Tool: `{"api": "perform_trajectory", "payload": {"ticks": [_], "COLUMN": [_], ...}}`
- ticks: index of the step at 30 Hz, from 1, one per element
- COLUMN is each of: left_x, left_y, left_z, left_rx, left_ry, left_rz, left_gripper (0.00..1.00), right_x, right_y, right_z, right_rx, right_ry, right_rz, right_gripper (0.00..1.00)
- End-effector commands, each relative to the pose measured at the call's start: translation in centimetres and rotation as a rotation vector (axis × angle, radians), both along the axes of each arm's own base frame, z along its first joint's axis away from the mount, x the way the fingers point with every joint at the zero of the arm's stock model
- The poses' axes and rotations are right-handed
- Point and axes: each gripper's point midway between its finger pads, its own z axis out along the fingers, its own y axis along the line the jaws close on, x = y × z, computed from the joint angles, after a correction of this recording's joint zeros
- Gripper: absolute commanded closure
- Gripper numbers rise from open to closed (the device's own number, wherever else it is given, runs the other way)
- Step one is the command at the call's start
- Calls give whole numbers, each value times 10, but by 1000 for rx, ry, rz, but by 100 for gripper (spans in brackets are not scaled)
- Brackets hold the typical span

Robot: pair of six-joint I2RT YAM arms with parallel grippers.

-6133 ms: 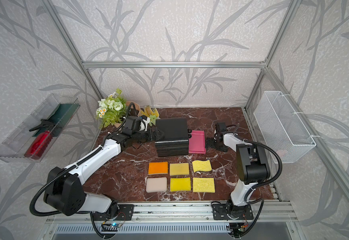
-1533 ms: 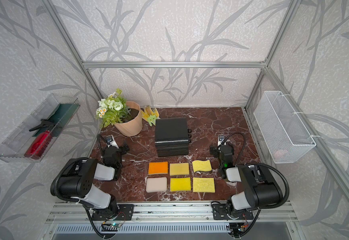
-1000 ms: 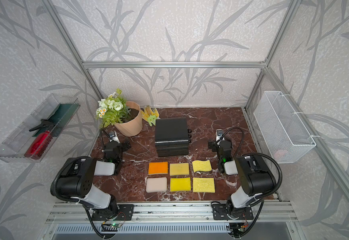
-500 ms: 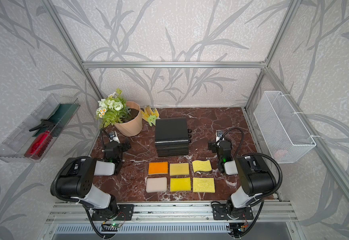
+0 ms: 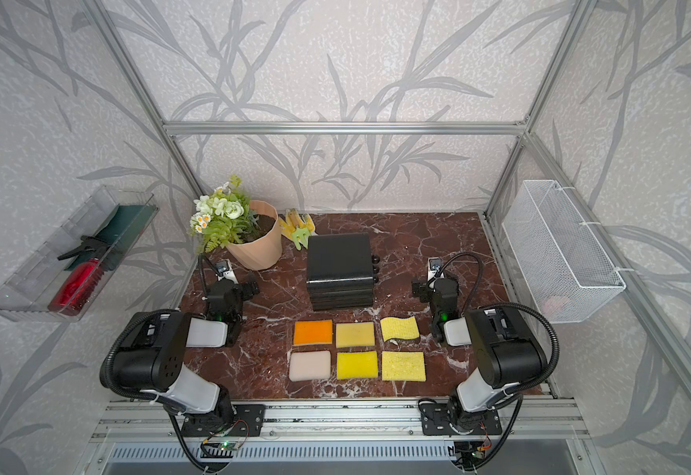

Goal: Take the sponge out of the drawer
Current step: Reset both arms

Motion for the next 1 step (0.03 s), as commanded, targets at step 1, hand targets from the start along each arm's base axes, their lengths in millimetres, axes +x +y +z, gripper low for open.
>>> {"api": "perform_trajectory", "payload": {"ticks": [1], "left_x": [2], "left_y": [-1], "left_z": [6], "left_rx": [16], "left_ry": [-17], "left_rz": [-15], "left_gripper": [1], "right_x": [1], "right_y": [0], "right_z": [8], "right_rx": [9], "right_ry": [-25], "right_rz": [-4], "right_gripper": [1]}}
